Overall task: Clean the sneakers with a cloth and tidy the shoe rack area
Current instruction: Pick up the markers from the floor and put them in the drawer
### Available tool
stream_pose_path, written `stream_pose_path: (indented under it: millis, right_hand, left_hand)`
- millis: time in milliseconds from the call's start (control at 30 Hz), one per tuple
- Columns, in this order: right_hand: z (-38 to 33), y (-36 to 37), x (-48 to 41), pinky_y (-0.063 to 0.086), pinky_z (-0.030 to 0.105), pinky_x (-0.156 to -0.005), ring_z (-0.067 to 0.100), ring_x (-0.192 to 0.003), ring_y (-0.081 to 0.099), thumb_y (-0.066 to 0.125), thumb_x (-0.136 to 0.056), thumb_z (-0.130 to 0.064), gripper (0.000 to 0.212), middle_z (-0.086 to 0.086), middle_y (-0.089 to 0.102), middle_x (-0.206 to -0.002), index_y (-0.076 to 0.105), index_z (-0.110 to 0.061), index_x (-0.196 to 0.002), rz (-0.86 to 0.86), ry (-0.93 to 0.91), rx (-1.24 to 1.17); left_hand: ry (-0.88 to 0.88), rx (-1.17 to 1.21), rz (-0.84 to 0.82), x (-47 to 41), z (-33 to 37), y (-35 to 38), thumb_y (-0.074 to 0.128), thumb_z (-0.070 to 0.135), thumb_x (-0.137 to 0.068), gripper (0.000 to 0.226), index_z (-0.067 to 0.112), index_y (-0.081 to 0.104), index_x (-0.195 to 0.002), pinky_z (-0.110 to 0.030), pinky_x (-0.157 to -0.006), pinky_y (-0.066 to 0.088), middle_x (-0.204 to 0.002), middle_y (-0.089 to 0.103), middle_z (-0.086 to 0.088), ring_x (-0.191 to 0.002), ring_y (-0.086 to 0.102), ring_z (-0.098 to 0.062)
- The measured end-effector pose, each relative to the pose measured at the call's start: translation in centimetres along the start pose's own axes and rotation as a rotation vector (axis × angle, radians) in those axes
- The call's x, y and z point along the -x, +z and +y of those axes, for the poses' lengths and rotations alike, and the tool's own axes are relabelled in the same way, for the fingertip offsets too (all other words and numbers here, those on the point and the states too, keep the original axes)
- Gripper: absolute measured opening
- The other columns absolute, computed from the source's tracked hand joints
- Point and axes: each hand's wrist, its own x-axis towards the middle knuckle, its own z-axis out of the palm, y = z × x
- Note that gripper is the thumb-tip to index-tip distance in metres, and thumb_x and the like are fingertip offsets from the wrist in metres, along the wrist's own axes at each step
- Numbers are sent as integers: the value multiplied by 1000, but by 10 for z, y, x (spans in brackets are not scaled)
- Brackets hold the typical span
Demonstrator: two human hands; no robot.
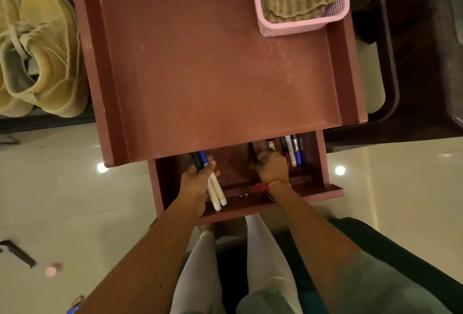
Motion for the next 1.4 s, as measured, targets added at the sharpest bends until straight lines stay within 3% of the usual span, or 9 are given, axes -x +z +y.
stream_pose_path:
  millis: [533, 700, 767, 867, 967, 1067, 1200, 1300, 1400]
  right_hand:
    - [29, -25, -41, 50, 36, -77, 32, -94, 62, 72, -79, -26, 26, 16, 67, -99, 64, -5, -93, 122, 44, 269]
    - [17, -29, -22, 48, 30, -75, 29, -92, 64, 78, -73, -26, 28, 12, 68, -95, 66, -6, -88, 195, 87, -90]
    - [4, -24, 2, 48, 29, -78, 21, -90, 63, 78, -71, -30, 30, 5, 68, -94, 67, -9, -90, 61, 4, -230]
    - [-15, -5, 46, 52, 31, -86, 11, -93, 64, 79, -70, -34, 39, -2, 69, -100, 69, -13, -101, -396, -71, -311]
    - [-20, 11, 60, 55, 38, -82, 17, -84, 68, 78, -72, -25, 28, 3, 72, -89, 71, -12, -95, -421, -130, -290]
    - [-19, 12, 53, 56, 41, -81, 24, -83, 69, 78, -72, -18, 22, 9, 72, -87, 72, -8, -91, -447, -50, -360]
    - [-5, 4, 25, 56, 40, -79, 24, -78, 67, 81, -68, -12, 28, 10, 71, -88, 69, -5, -92, -196, 142, -441]
    - [1, -3, 0, 42, 20, -67, 16, -77, 60, 81, -67, -15, 28, 3, 67, -84, 68, -4, -89, -17, 60, -155]
    - [6, 0, -17, 46, 27, -69, 26, -86, 63, 80, -68, -16, 25, 11, 68, -92, 64, -6, -84, 18, -14, 67]
  left_hand:
    - [-20, 13, -40, -7, -2, -2, 59, 21, -94, 11, 24, 65, -103, -38, -83, 44, -96, 66, 6, -91, 62, -8]
    - [-69, 40, -52, -6, 1, -1, 58, 24, -94, 20, 19, 64, -112, -43, -96, 45, -104, 68, 4, -98, 62, -12]
    - [-80, 63, -66, -5, 2, 0, 57, 22, -94, 22, 18, 64, -115, -42, -97, 46, -108, 68, 2, -101, 62, -13]
    - [-81, 111, -110, -4, 2, 2, 54, 19, -96, 22, 14, 64, -115, -35, -85, 51, -106, 67, 1, -100, 62, -15]
    - [-76, 125, -158, -2, 4, 4, 53, 18, -96, 22, 12, 63, -115, -28, -70, 50, -104, 68, 1, -95, 63, -13]
    - [-83, 109, -141, -4, 3, 3, 53, 19, -97, 17, 13, 63, -109, -31, -74, 51, -101, 68, -2, -97, 64, -18]
    - [-69, 111, -31, -12, 0, 0, 52, 20, -98, 18, 15, 61, -112, -27, -72, 49, -100, 67, 2, -91, 64, -12]
    - [-90, 52, 49, -15, -3, -1, 53, 28, -97, 19, 12, 65, -100, -25, -63, 43, -78, 60, 2, -66, 52, -9]
    - [-142, 177, 43, -14, -2, -2, 38, 33, -101, 39, 10, 67, -90, -25, -61, 40, -72, 55, -1, -62, 45, -10]
